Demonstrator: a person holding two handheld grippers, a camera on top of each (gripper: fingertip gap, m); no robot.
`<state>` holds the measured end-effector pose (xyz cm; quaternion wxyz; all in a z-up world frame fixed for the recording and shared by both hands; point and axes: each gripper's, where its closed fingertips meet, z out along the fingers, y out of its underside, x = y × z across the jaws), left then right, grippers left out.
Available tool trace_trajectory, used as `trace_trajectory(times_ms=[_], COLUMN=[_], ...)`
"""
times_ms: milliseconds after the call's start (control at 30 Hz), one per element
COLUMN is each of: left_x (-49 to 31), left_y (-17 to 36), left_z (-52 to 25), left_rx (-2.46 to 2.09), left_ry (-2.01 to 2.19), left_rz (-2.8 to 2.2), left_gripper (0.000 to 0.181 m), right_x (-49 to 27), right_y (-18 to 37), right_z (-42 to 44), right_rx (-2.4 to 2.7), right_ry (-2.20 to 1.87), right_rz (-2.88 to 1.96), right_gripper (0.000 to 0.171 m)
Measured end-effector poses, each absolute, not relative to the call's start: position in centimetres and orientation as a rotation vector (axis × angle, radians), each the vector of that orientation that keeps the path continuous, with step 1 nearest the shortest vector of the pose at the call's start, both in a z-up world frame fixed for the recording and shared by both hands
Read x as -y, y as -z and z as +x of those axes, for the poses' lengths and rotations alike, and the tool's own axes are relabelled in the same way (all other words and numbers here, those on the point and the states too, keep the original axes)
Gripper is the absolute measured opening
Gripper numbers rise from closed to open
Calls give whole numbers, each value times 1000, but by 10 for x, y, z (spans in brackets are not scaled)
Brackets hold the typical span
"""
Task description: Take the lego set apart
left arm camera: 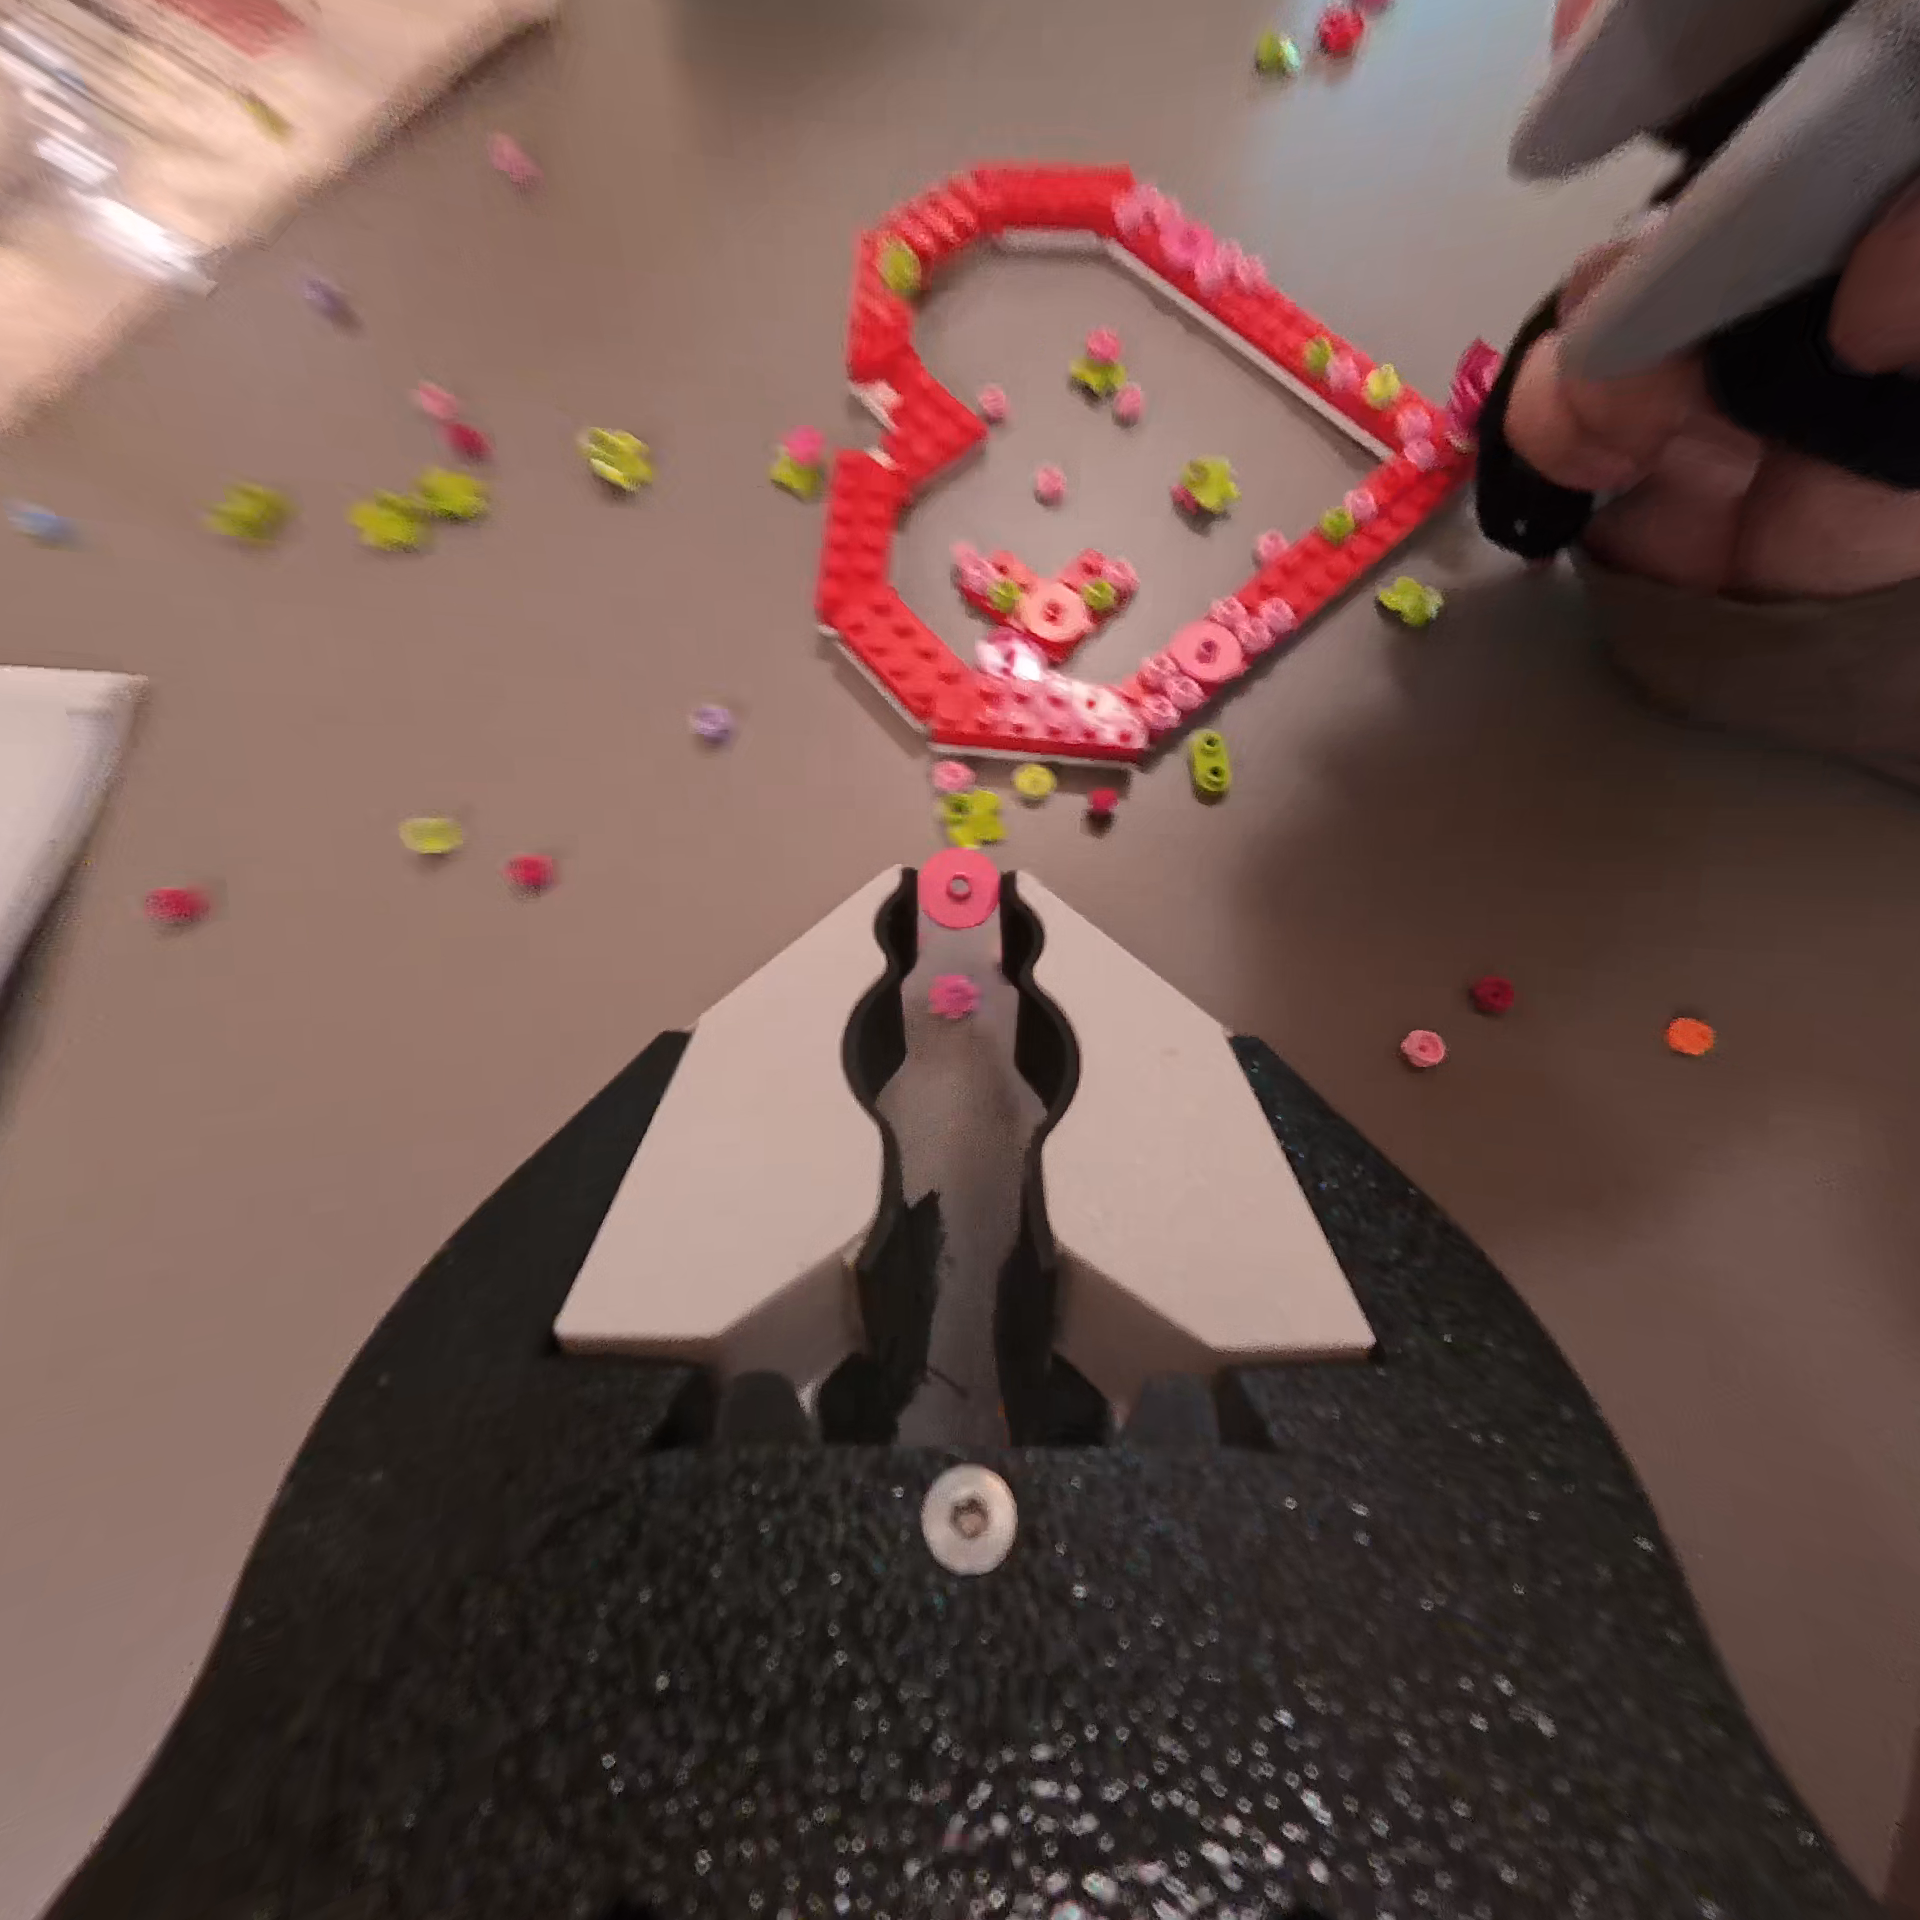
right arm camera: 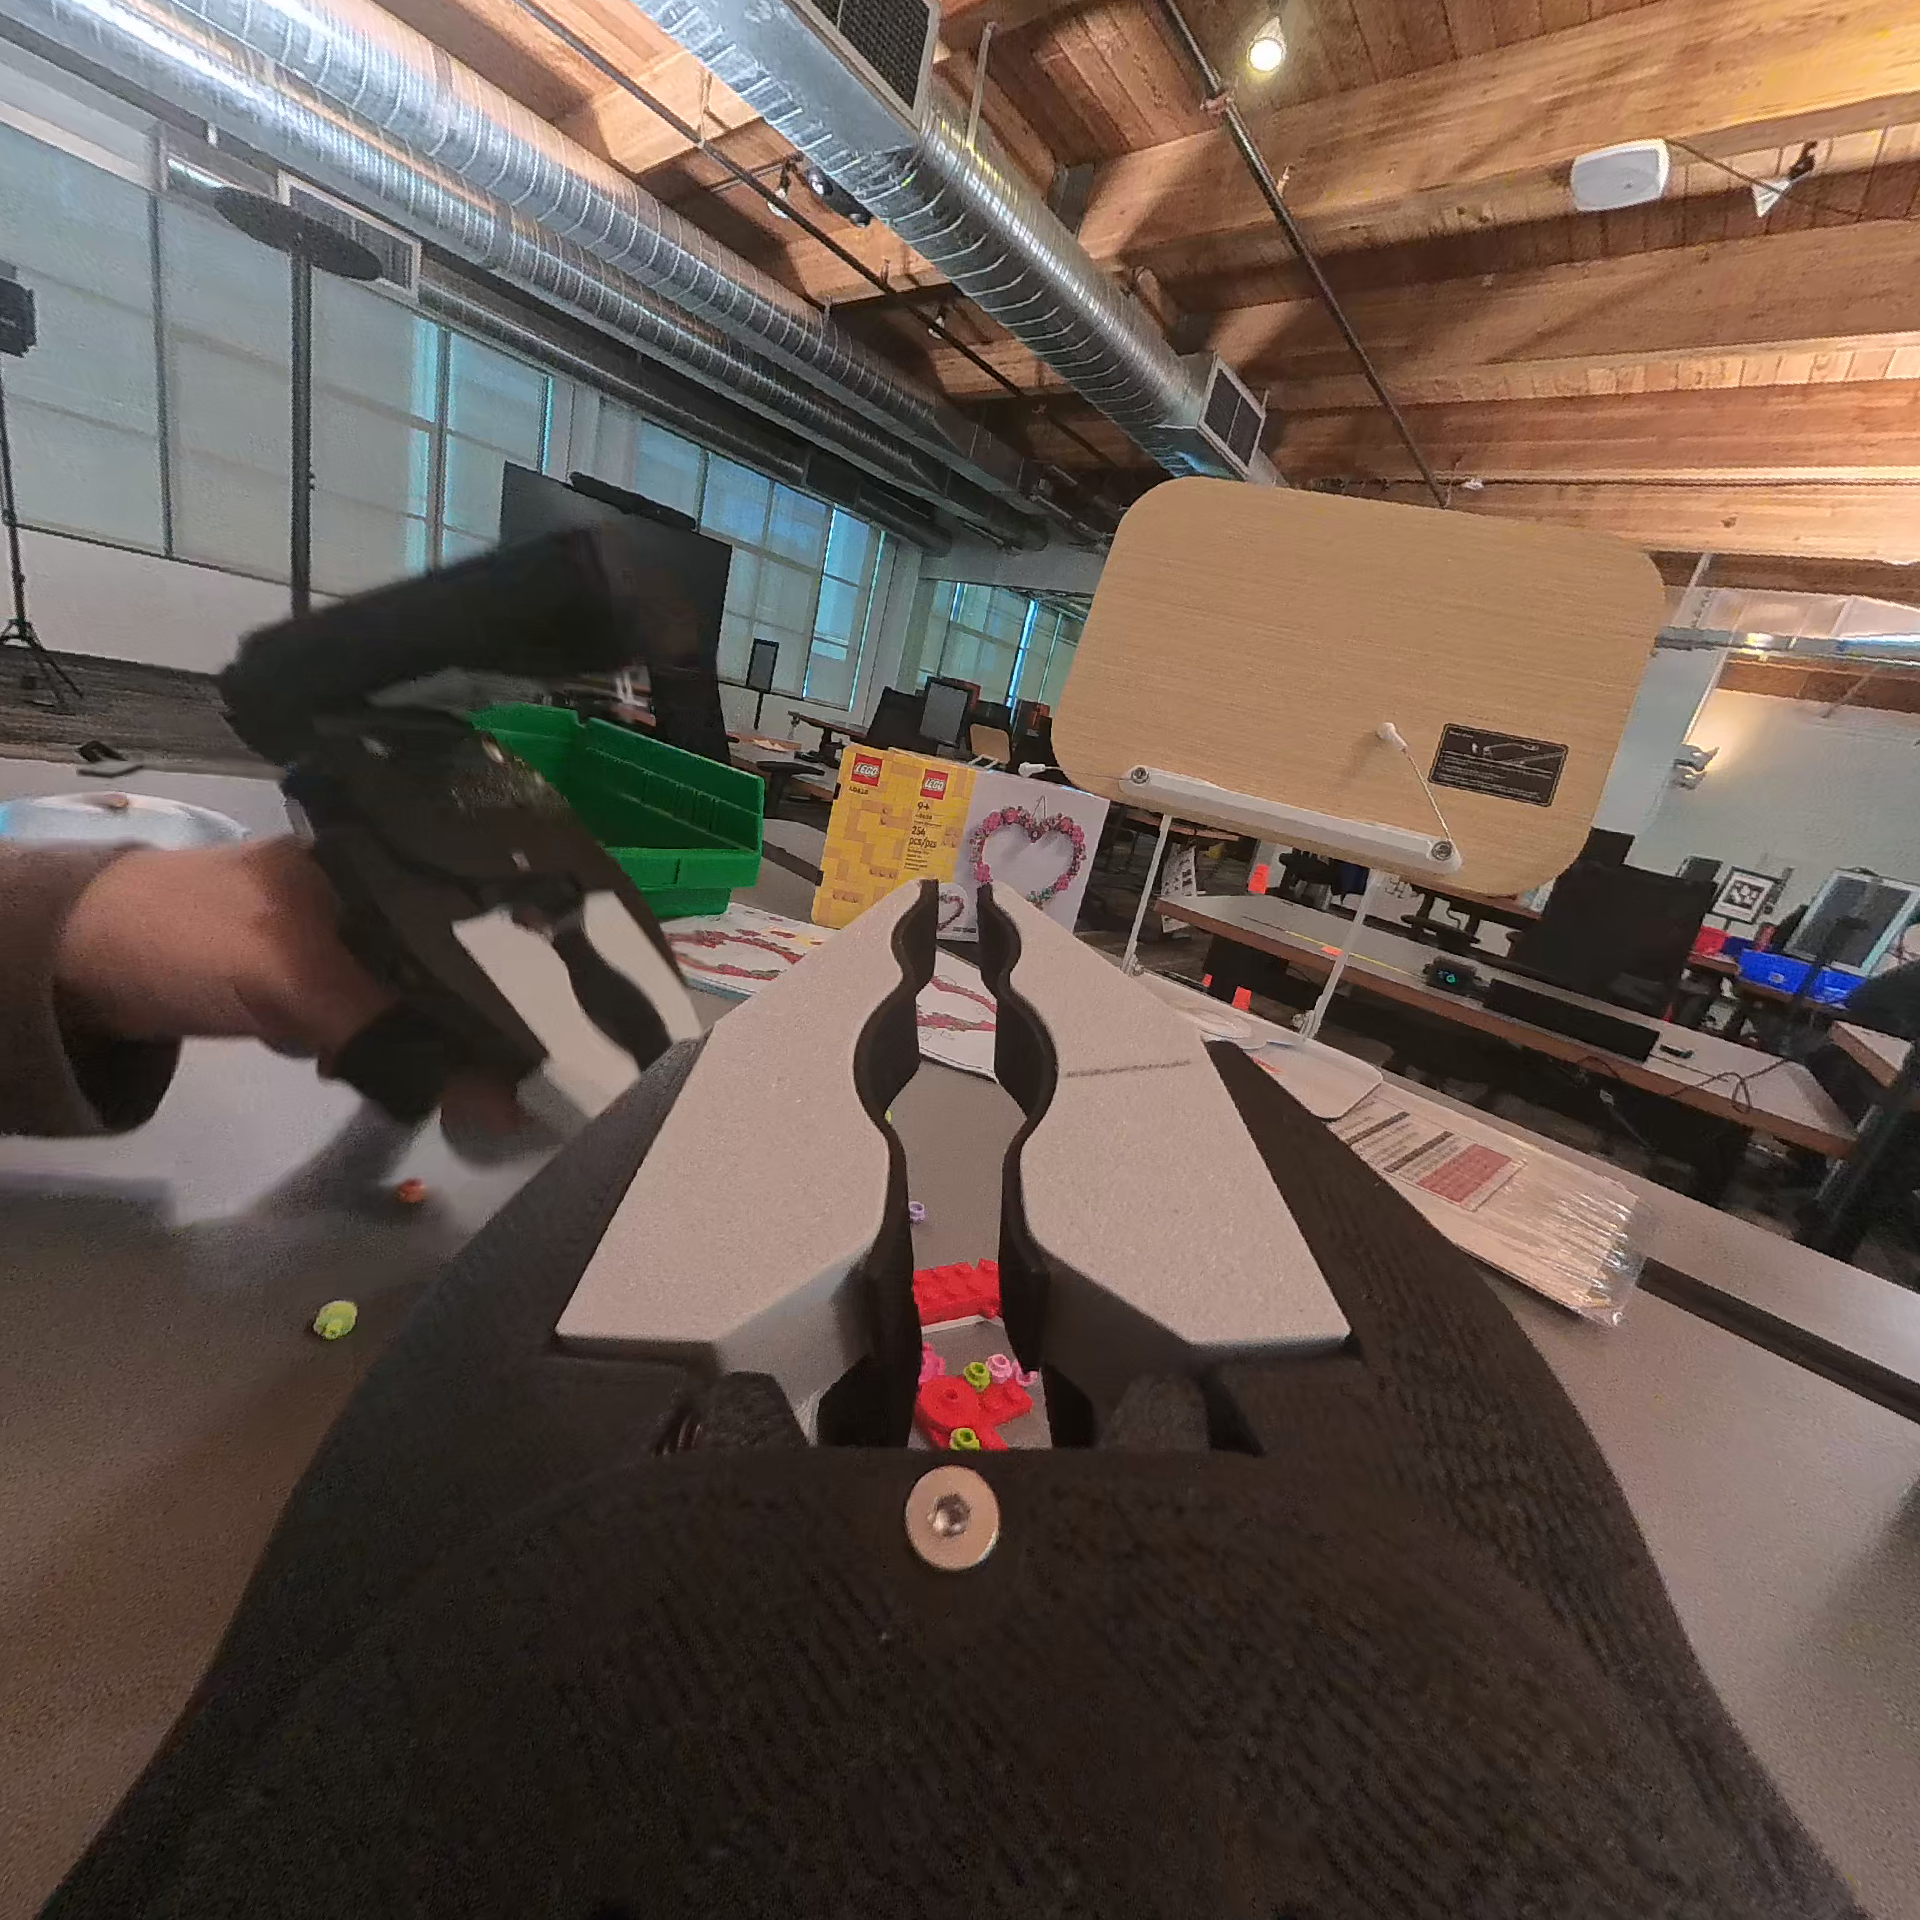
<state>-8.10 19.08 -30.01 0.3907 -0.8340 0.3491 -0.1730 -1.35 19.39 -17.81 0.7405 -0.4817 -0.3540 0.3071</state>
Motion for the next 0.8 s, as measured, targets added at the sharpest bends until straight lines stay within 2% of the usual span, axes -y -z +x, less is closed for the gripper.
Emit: trace_trajectory(times_ms=[33,233,367,400,500,533,567,700,800], left_x=[-196,-213,-197,-194,-190,-189,-190,-202,-170], left_y=[284,172,172,180,192,194,193,190,228], left_z=[-96,-297,-408,-425,-454,-452,-441,-331,-201], left_rx=[-844,-263,-32,24,172,173,130,-249,-745], left_ry=[366,-261,-517,-519,-520,-521,-508,-302,191], left_rz=[-2082,-1975,-2159,-2216,-2282,-2288,-2280,-2137,-2131], left_gripper=[12,12,12,20,99,113,115,92,52], right_x=[-194,-193,-192,-192,-192,-193,-193,-193,-192], right_y=[178,178,179,179,180,180,180,181,181], right_z=[-13,-15,-17,-17,-17,-17,-17,-17,-17], right_rx=[776,776,783,784,786,785,785,788,788], right_ry=[-673,-682,-685,-685,-681,-681,-681,-682,-682], right_rz=[-1057,-1058,-1058,-1059,-1061,-1063,-1064,-1069,-1068], right_gripper=[6,5,5,5,5,6,6,5,5])
